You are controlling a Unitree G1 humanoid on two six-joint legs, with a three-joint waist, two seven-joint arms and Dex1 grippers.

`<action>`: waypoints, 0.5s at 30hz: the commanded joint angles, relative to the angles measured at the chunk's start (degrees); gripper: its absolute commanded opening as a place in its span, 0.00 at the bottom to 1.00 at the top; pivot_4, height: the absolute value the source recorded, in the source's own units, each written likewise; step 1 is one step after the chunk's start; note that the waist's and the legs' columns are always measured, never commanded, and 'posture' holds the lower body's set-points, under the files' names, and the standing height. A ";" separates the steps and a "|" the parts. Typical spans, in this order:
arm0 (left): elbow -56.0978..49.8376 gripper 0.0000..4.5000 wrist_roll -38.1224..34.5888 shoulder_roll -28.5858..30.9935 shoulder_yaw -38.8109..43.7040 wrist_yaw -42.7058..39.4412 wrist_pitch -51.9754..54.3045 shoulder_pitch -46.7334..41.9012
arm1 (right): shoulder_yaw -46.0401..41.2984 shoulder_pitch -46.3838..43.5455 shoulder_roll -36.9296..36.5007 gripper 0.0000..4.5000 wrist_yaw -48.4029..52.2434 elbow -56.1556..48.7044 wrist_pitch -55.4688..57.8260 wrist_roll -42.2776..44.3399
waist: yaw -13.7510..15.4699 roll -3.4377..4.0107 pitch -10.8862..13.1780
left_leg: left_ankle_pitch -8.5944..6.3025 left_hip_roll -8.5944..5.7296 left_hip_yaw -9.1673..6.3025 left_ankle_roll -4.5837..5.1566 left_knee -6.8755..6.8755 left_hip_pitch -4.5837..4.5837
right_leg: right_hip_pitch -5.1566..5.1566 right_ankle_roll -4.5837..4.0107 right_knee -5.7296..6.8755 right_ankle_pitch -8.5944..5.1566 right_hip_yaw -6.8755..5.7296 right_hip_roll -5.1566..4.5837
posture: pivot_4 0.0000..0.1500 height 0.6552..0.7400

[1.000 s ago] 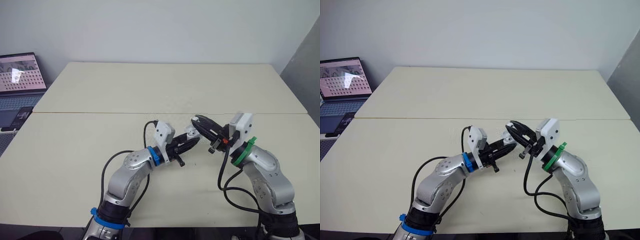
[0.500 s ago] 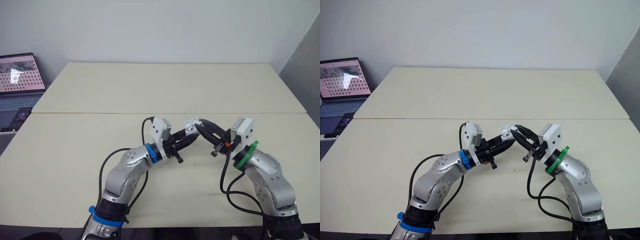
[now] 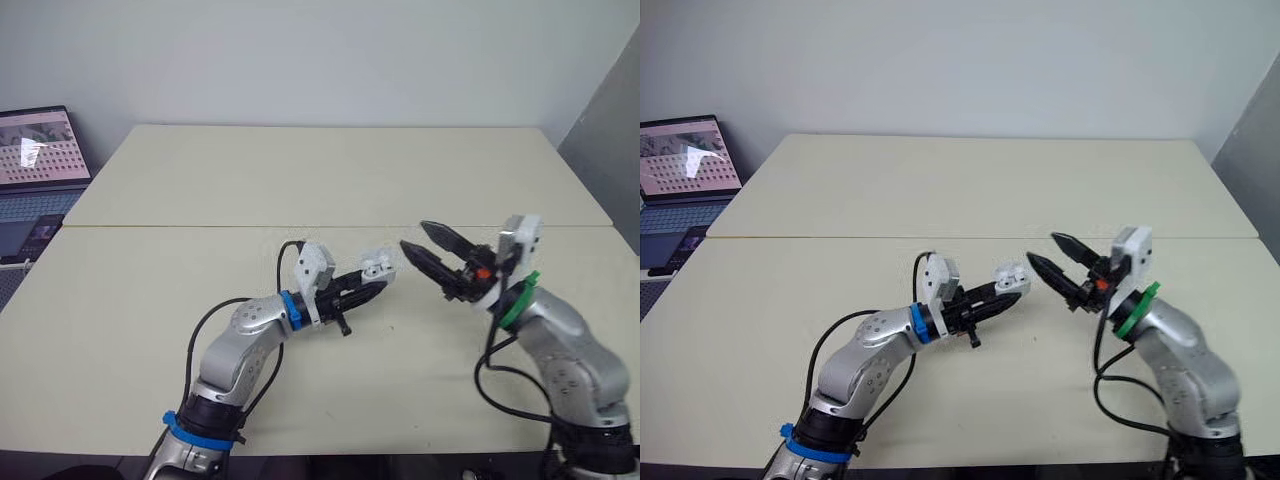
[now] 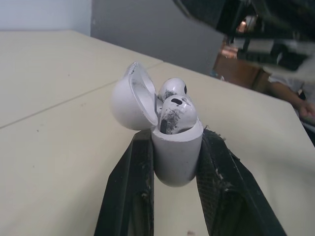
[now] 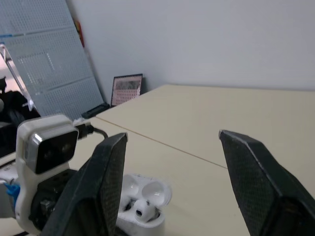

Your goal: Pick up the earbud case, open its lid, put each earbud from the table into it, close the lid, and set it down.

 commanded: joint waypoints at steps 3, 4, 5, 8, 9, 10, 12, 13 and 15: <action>-0.13 0.17 -4.86 3.75 -1.02 -14.71 -1.80 -0.45 | -1.27 -2.93 -8.80 0.31 2.99 3.79 9.31 4.19 | -0.18 0.00 0.00 | 0.00 0.01 -0.02 0.01 -0.03 0.01 | 0.01 0.00 0.00 0.00 -0.03 0.01 | 1.00 1.00; 0.06 0.17 -5.73 4.23 -0.96 -16.44 -1.10 -0.78 | -0.60 -3.12 -10.32 0.24 3.84 4.36 10.65 4.28 | -0.20 0.00 0.00 | 0.00 0.01 -0.03 0.02 -0.03 0.00 | 0.01 -0.01 -0.01 0.00 -0.04 0.02 | 1.00 1.00; 0.32 0.17 -6.36 4.51 -0.85 -17.61 -0.46 -1.13 | 0.16 -3.26 -11.67 0.18 4.95 4.80 11.41 4.06 | -0.23 0.00 0.00 | -0.01 0.01 -0.02 0.02 -0.03 0.00 | 0.01 0.00 -0.02 0.00 -0.03 0.02 | 1.00 1.00; 1.45 0.17 -6.45 5.31 -1.37 -20.48 0.28 -2.12 | 2.94 -3.23 -15.73 0.00 9.82 5.22 14.06 4.04 | -0.28 0.00 0.01 | -0.01 0.00 0.00 0.02 -0.01 -0.02 | 0.01 0.00 -0.02 0.00 -0.01 0.03 | 1.00 1.00; 1.76 0.17 -6.35 5.51 -1.54 -21.29 0.42 -2.37 | 3.78 -3.19 -16.66 0.00 11.19 5.04 14.64 4.07 | -0.29 -0.01 0.01 | -0.01 0.01 -0.01 0.03 -0.01 -0.02 | 0.01 0.00 -0.02 0.00 -0.03 0.03 | 1.00 1.00; 2.05 0.17 -6.43 5.57 -1.56 -21.84 0.76 -2.63 | 4.70 -3.13 -17.44 0.00 12.39 4.73 14.97 3.88 | -0.28 -0.01 0.01 | -0.01 0.01 -0.02 0.03 0.00 -0.03 | 0.01 0.00 -0.02 0.00 -0.03 0.03 | 1.00 1.00; 2.52 0.17 -6.42 5.66 -1.62 -22.60 1.09 -3.13 | 7.07 -2.96 -18.51 0.00 14.54 3.61 14.51 2.49 | -0.35 -0.01 0.01 | -0.01 0.01 -0.03 0.03 -0.01 -0.02 | 0.01 0.00 -0.02 0.00 -0.04 0.03 | 1.00 1.00; 2.79 0.17 -6.27 5.66 -1.69 -22.77 1.13 -3.38 | 8.10 -2.93 -18.61 0.00 15.17 3.04 14.04 1.84 | -0.36 -0.01 0.01 | -0.01 0.02 -0.02 0.03 -0.01 -0.02 | 0.01 0.00 -0.02 0.00 -0.03 0.03 | 1.00 1.00; 3.35 0.17 -5.70 5.55 -1.74 -22.62 1.05 -3.76 | 9.13 -3.25 -18.11 0.00 15.62 1.99 13.97 1.93 | -0.37 -0.01 0.01 | -0.01 0.03 -0.04 0.03 -0.01 -0.02 | 0.01 0.00 -0.02 0.00 -0.05 0.03 | 1.00 1.00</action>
